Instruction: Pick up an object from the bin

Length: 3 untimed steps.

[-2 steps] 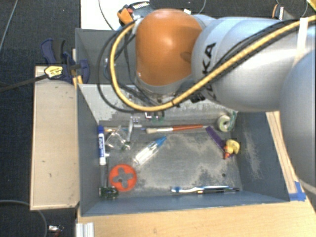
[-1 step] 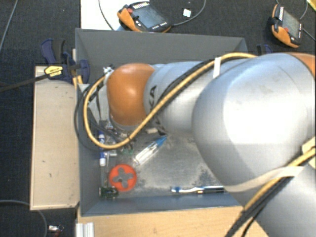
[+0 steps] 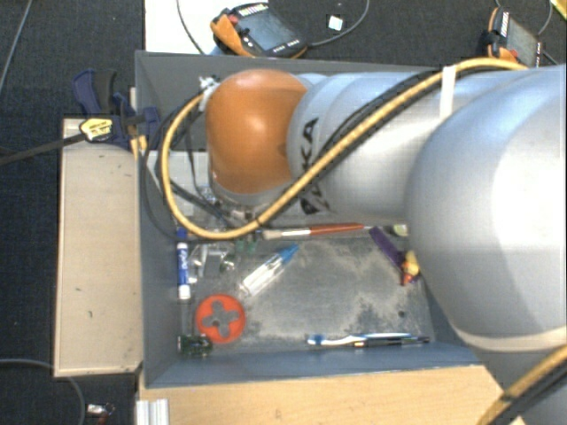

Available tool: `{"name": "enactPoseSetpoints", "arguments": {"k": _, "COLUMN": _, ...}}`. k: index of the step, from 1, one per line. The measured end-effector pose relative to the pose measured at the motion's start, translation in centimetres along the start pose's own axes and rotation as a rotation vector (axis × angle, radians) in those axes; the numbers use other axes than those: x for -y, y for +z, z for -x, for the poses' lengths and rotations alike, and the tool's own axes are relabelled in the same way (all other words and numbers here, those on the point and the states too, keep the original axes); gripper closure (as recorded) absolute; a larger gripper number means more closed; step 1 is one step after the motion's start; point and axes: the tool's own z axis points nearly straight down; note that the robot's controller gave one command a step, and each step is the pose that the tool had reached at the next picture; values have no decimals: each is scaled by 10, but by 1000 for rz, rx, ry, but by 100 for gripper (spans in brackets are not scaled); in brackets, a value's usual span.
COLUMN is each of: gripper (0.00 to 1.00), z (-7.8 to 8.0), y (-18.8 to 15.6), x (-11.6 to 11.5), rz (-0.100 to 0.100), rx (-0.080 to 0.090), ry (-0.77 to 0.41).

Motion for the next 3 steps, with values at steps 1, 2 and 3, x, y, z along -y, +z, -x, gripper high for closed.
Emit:
{"name": "enactPoseSetpoints", "arguments": {"k": 1, "gripper": 0, "z": 1, "y": 60, "x": 39, "rz": -8, "rx": -19, "ry": 131}}
{"name": "enactPoseSetpoints", "arguments": {"k": 2, "gripper": 0, "z": 7, "y": 90, "x": 17, "rz": 3, "rx": 1, "ry": 265}}
{"name": "enactPoseSetpoints", "arguments": {"k": 3, "gripper": 100, "z": -13, "y": 89, "x": 91, "rz": -6, "rx": -15, "ry": -6}}
